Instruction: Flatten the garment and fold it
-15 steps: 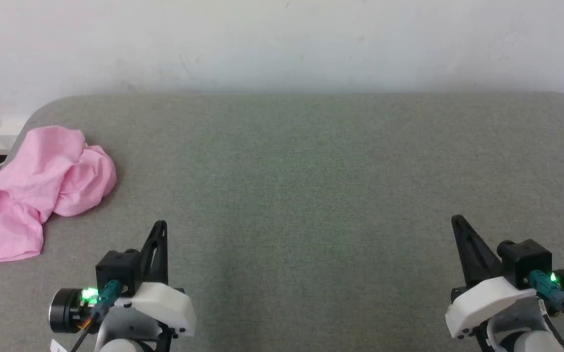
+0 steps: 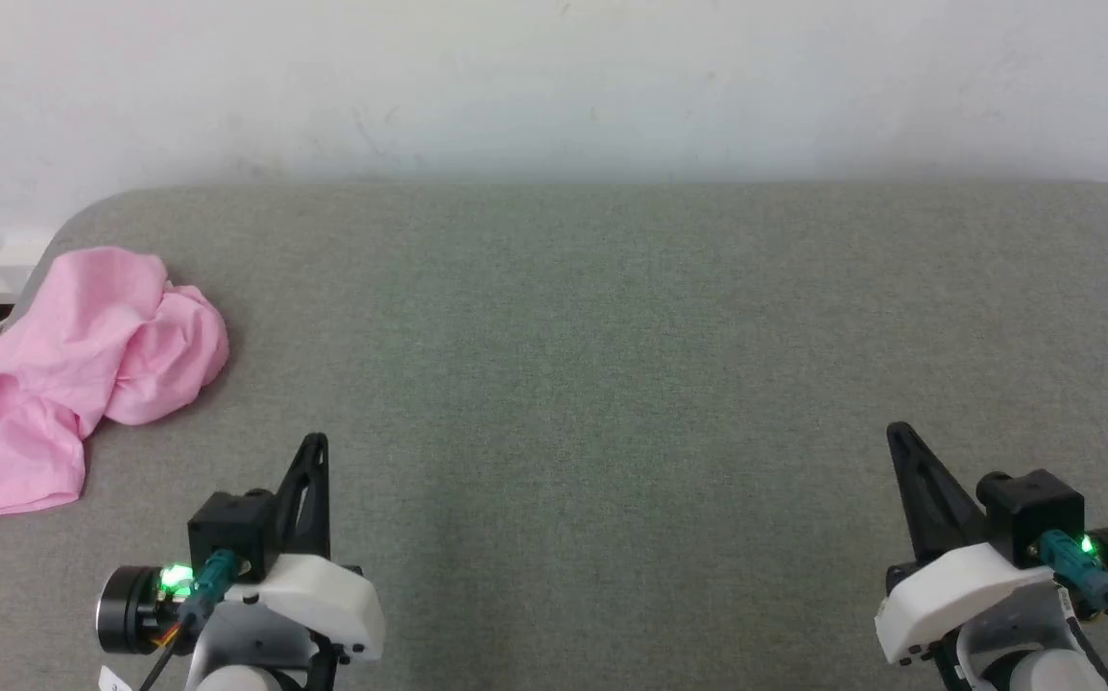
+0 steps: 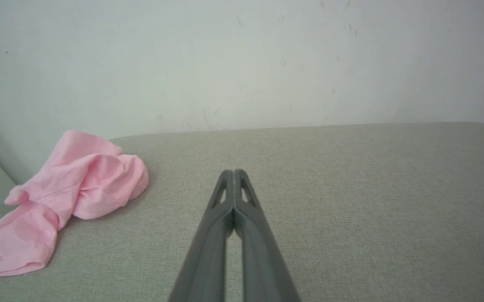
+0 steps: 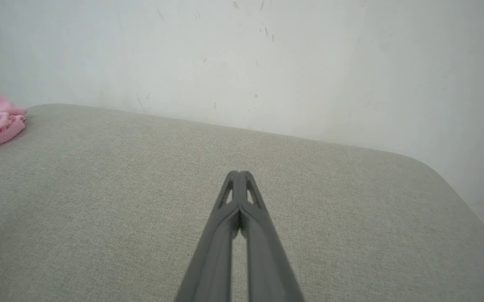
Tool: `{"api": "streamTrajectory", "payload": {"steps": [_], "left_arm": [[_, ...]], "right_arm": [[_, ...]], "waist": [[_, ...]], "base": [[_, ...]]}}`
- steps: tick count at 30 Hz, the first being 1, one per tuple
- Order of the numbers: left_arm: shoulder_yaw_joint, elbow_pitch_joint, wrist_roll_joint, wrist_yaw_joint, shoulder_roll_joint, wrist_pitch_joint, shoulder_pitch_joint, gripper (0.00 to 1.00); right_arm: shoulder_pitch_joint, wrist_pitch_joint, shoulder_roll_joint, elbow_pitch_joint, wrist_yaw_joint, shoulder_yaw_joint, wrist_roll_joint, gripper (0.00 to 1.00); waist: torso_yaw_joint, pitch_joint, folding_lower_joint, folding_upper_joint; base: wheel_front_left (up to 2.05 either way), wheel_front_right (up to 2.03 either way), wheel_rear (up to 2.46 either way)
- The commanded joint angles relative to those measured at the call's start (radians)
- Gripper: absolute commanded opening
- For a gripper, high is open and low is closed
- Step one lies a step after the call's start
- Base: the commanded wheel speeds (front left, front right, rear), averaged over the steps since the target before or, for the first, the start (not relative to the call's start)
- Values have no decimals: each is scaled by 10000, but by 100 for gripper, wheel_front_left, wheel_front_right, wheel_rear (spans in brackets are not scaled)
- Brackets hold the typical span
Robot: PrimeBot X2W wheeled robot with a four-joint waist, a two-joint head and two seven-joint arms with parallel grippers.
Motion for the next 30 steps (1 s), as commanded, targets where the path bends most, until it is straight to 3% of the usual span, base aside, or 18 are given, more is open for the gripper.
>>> {"api": "streamTrajectory", "payload": {"steps": [1, 2, 3, 16, 30], "left_arm": [[41, -47, 64, 64, -13, 1, 61, 0], [41, -47, 64, 64, -13, 1, 61, 0], [0, 0, 0, 0, 0, 0, 0, 100], [-193, 182, -114, 122, 1, -192, -79, 100], [-351, 406, -293, 361, 51, -496, -194, 100]], "right_arm": [[-145, 5, 28, -39, -19, 3, -76, 0], [-145, 5, 28, -39, -19, 3, -76, 0], [0, 0, 0, 0, 0, 0, 0, 100], [1, -185, -3, 70, 0, -39, 76, 100], [-93, -436, 1, 182, -2, -59, 238, 100]], "waist": [[0, 0, 0, 0], [0, 0, 0, 0], [0, 0, 0, 0], [118, -1, 0, 0], [798, 88, 0, 0]], "base": [[0, 0, 0], [0, 0, 0], [0, 0, 0], [0, 0, 0], [0, 0, 0]]}}
